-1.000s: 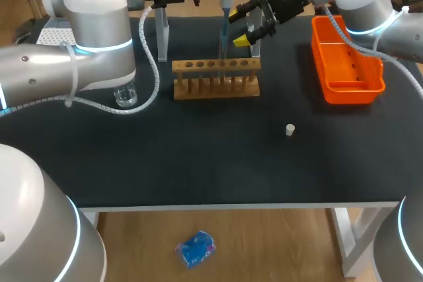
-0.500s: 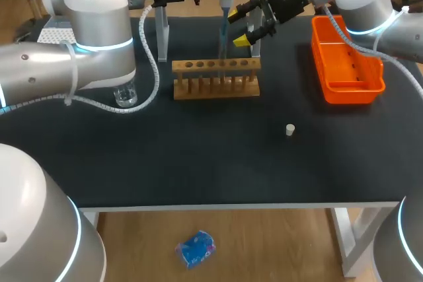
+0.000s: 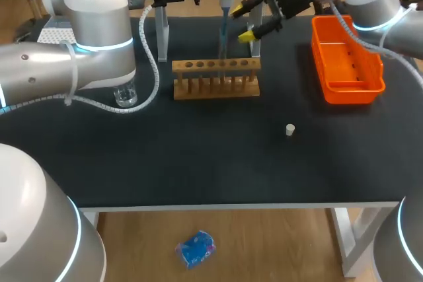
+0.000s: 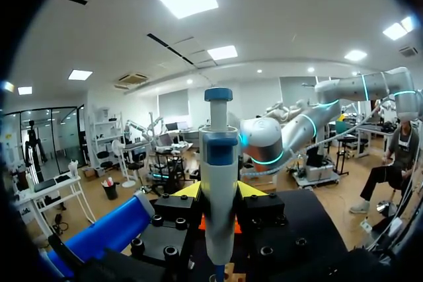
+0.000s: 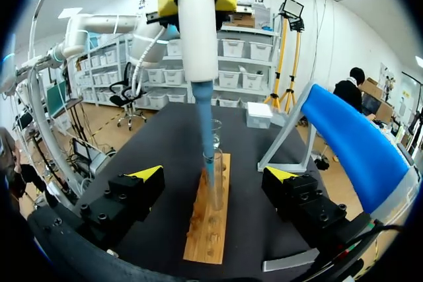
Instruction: Invert the test tube, pick up the pipette, mount the tip to pipette, aspirate from beaker and dispense into the tube, eject the tip, return the pipette, and cap with the stopper.
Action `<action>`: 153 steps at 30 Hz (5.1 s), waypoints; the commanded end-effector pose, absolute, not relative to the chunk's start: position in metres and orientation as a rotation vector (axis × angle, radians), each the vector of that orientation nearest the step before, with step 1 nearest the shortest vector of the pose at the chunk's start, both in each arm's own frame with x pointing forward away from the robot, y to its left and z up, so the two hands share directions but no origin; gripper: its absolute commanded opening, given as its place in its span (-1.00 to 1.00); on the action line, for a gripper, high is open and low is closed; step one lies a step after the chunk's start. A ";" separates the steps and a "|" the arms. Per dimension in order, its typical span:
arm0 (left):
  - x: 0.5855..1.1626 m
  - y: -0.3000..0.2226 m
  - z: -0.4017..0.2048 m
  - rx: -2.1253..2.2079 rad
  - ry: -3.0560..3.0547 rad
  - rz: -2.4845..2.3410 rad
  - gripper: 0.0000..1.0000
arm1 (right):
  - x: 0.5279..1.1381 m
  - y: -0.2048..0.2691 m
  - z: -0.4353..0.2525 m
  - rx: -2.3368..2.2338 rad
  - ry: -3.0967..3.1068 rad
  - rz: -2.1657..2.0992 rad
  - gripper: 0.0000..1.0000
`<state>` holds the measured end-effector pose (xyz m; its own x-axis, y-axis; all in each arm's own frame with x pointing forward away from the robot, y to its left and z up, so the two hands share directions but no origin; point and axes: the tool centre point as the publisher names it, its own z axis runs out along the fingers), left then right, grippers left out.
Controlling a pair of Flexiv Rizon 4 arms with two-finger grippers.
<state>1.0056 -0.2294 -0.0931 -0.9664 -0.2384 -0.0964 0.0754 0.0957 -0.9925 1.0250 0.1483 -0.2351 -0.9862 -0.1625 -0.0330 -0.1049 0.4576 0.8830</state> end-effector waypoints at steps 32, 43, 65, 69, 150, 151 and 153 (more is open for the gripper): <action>1.006 -0.230 -0.092 -0.165 2.142 -1.959 -1.00 | 1.020 0.089 -0.049 0.359 -2.380 -1.934 1.00; 1.006 -0.230 -0.092 -0.165 2.142 -1.959 -1.00 | 1.020 0.089 -0.049 0.359 -2.380 -1.934 1.00; 1.006 -0.230 -0.092 -0.165 2.142 -1.959 -1.00 | 1.014 0.122 -0.014 0.463 -2.235 -2.017 -1.00; 1.006 -0.230 -0.092 -0.165 2.142 -1.959 -1.00 | 1.014 0.126 -0.008 0.490 -2.210 -2.028 -1.00; 1.006 -0.230 -0.092 -0.165 2.142 -1.959 -1.00 | 1.008 0.190 -0.022 0.505 -1.970 -1.976 -1.00; 1.006 -0.230 -0.092 -0.165 2.142 -1.959 -1.00 | 1.008 0.190 -0.022 0.504 -1.970 -1.975 -1.00; 1.006 -0.230 -0.092 -0.165 2.142 -1.959 -1.00 | 1.008 0.190 -0.022 0.503 -1.969 -1.975 -1.00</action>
